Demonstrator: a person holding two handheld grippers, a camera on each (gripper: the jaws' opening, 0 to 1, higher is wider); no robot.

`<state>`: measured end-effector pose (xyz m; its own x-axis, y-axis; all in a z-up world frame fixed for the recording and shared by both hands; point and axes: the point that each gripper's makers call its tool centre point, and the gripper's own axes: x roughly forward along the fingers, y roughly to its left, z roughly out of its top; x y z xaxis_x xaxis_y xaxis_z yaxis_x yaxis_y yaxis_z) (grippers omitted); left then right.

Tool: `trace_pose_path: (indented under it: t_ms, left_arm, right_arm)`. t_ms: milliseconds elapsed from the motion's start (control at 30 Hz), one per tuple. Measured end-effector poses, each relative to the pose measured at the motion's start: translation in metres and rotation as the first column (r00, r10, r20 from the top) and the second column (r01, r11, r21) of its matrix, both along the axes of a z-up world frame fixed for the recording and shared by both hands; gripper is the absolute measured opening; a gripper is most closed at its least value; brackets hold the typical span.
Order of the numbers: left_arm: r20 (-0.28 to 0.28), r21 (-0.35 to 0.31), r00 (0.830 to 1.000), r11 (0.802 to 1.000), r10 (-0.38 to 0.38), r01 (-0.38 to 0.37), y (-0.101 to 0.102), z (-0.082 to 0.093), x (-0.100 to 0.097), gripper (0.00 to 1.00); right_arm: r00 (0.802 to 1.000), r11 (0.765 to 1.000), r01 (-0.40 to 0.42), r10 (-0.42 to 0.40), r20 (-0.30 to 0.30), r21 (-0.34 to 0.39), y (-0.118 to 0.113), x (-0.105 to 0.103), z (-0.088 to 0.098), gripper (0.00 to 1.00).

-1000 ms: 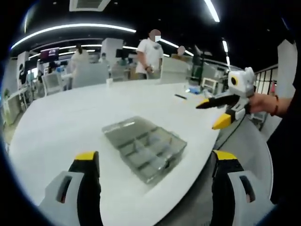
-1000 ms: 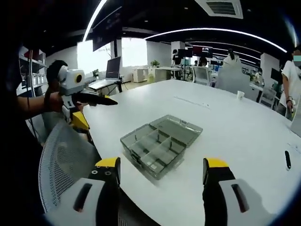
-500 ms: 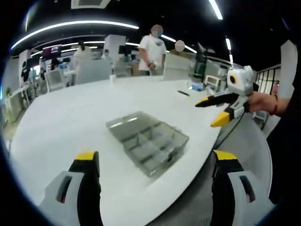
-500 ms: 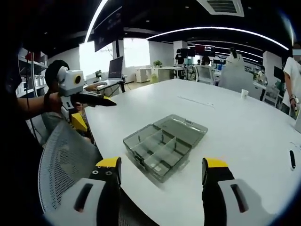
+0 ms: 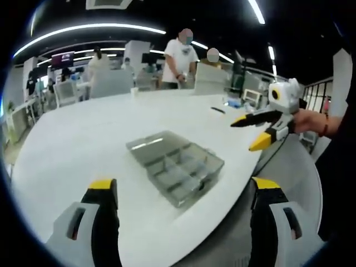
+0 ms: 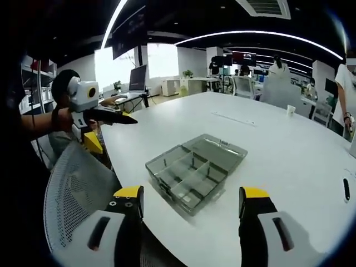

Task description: Insert the divider into the dual guide fixture by aligning both edges with the guide slots and pushing it downward to the bottom, including one-sided entry, uneven engagement, binding, and posture correction.

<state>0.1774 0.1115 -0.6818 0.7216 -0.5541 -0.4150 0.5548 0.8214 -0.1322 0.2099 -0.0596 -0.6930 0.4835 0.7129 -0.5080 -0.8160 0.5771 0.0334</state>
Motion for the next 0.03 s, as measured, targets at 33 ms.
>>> trace_pose_path:
  t_ms: [33]
  left_arm:
    - [-0.001,-0.005,1.000,1.000,0.005,-0.005,0.0001,0.0002,0.0000,0.98]
  right_arm:
    - [1.000,1.000,-0.001,0.001,-0.001,0.000,0.0000,-0.0007,-0.0005,0.67]
